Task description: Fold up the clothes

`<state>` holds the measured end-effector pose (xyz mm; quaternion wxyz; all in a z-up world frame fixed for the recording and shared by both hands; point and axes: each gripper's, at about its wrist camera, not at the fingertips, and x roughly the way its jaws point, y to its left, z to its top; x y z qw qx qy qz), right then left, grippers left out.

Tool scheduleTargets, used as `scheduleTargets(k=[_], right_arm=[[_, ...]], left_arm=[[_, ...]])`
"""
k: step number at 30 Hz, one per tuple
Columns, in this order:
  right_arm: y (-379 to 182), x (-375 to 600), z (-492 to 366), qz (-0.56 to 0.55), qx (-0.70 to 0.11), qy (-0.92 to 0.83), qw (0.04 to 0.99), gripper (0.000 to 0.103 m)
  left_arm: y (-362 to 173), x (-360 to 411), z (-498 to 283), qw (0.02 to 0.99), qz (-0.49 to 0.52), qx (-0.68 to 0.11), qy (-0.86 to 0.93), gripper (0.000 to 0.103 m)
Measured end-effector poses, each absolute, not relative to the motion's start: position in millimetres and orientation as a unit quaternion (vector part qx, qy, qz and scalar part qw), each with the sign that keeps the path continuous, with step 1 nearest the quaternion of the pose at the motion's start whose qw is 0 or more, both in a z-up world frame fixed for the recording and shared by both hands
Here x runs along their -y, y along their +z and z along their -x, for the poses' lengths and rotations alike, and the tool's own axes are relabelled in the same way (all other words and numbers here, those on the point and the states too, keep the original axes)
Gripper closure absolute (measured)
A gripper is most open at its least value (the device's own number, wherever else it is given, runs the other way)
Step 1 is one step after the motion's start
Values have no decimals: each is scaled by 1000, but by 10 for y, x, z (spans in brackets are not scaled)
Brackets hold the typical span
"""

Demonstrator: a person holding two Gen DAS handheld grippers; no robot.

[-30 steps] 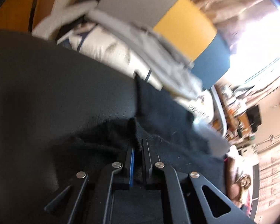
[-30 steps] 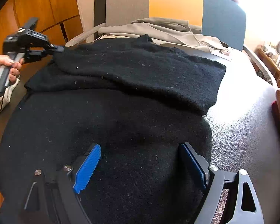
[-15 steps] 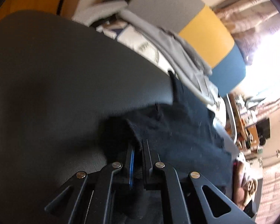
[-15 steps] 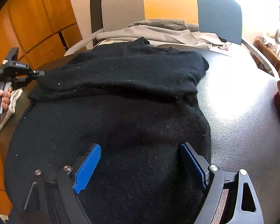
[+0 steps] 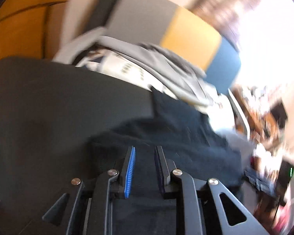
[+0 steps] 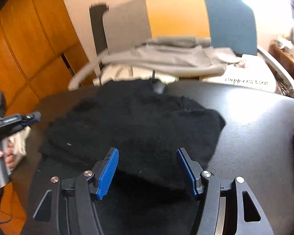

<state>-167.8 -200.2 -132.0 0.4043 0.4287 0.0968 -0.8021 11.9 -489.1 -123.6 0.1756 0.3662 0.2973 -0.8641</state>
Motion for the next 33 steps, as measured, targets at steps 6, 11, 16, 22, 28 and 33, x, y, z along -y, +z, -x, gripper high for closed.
scheduleTargets(k=[6, 11, 16, 22, 28, 33], right_arm=[[-1684, 1947, 1861, -451, -172, -794, 369, 40], [-1828, 1730, 2010, -436, -140, -806, 376, 40], [-1835, 1731, 1997, -425, -144, -810, 377, 39], [-1814, 1740, 2047, -440, -133, -797, 392, 33], [-1617, 1807, 2002, -443, -128, -796, 393, 31], [-1249, 1886, 2122, -441, -62, -778, 442, 31]], left_arm=[[-1781, 4651, 14, 174, -435, -282, -837, 84], [-1807, 4545, -246, 181, -391, -264, -863, 85], [-1749, 4631, -205, 162, -400, -304, -849, 85], [-1525, 4566, -241, 152, -408, -269, -859, 80], [-1420, 4456, -87, 142, -431, -210, -866, 80], [-1301, 4580, 59, 114, -421, -245, -866, 80]])
